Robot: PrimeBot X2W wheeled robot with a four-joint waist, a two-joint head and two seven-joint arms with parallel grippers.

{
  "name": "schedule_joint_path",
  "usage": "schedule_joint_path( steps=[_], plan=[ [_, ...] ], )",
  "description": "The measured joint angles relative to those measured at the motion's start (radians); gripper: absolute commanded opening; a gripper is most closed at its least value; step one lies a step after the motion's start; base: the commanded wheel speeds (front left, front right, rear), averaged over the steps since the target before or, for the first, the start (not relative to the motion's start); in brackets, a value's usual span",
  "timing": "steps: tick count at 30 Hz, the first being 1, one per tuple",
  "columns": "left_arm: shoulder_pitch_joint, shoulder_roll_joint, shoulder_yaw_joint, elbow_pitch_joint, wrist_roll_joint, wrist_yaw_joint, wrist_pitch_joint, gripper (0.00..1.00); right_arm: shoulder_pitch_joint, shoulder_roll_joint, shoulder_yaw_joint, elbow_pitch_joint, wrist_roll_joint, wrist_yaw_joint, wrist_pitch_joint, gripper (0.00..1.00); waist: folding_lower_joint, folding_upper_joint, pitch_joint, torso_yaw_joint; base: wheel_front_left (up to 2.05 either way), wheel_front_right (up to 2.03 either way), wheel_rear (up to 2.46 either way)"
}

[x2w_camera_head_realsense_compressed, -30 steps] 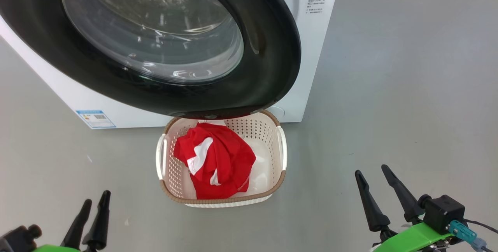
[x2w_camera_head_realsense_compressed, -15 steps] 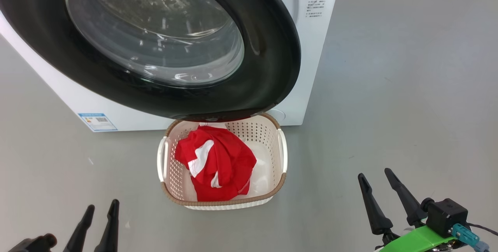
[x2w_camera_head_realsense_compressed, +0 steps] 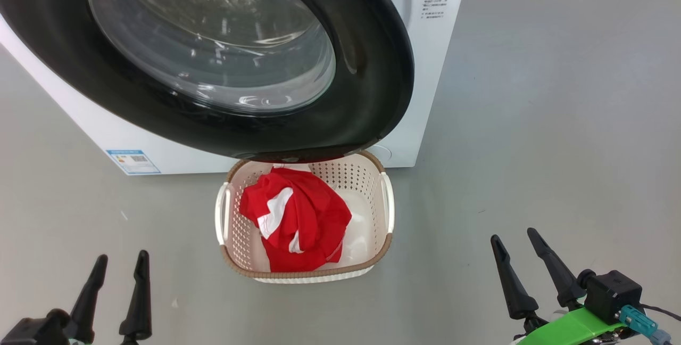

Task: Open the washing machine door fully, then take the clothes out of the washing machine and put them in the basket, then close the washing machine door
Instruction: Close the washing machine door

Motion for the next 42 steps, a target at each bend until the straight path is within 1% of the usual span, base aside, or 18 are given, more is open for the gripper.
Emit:
schedule_joint_path(
  steps=[4,9,14,28,29,30,31,32,33,40,42],
  plan=[
    [0.013,-0.019,0.024,-0.023,0.064,0.000,0.000,1.00,0.000,0.000,0.000,-0.001,0.000,0.000,0.000,1.00,0.0000,0.0000,0.002,-0.001,0.00,0.00,0.00],
    [0.022,-0.050,0.057,-0.034,0.107,0.000,0.000,1.00,-0.001,0.000,0.000,-0.003,0.000,0.000,0.000,1.00,0.0000,0.0000,0.007,-0.001,0.00,0.00,0.00],
    [0.032,-0.075,0.065,-0.033,0.117,0.000,0.000,1.00,-0.001,0.000,-0.002,-0.004,0.000,0.000,0.000,1.00,0.0000,0.0000,0.006,0.000,0.00,0.00,0.00],
    [0.033,-0.092,0.065,-0.032,0.124,0.000,0.000,1.00,-0.004,0.004,0.002,-0.005,0.000,0.000,0.000,1.00,0.0000,0.0000,0.000,0.024,0.00,0.00,0.00],
    [0.033,-0.094,0.065,-0.032,0.124,0.000,0.000,1.00,-0.004,0.005,0.002,-0.004,0.000,0.000,0.000,0.93,0.0000,0.0000,-0.001,0.027,0.00,0.00,0.00],
    [0.033,-0.096,0.064,-0.033,0.124,0.000,0.000,1.00,-0.006,0.005,0.004,-0.004,0.000,0.000,0.000,0.55,0.0000,0.0000,-0.001,0.031,0.00,0.00,0.00],
    [0.033,-0.098,0.063,-0.033,0.124,0.000,0.000,1.00,-0.009,0.005,0.007,-0.004,0.000,0.000,0.000,0.39,0.0000,0.0000,-0.002,0.034,0.00,0.00,0.00],
    [0.033,-0.102,0.064,-0.033,0.124,0.000,0.000,1.00,-0.018,0.005,0.011,-0.004,0.000,0.000,0.000,0.10,0.0000,0.0000,-0.003,0.038,0.00,0.00,0.00],
    [0.033,-0.106,0.063,-0.033,0.124,0.000,0.000,1.00,-0.030,0.005,0.015,-0.003,0.000,0.000,0.000,0.00,0.0000,0.0000,-0.003,0.041,0.00,0.00,0.00],
    [0.033,-0.111,0.050,-0.032,0.124,0.000,0.000,1.00,-0.129,0.004,0.062,0.005,0.000,0.000,0.000,0.00,0.0000,0.0000,-0.004,0.067,0.00,0.00,0.00],
    [0.033,-0.118,0.039,-0.033,0.124,0.000,0.000,1.00,-0.184,0.003,0.080,0.012,0.002,0.000,0.000,0.00,0.0000,0.0000,-0.001,0.084,0.00,0.00,0.00]
  ],
)
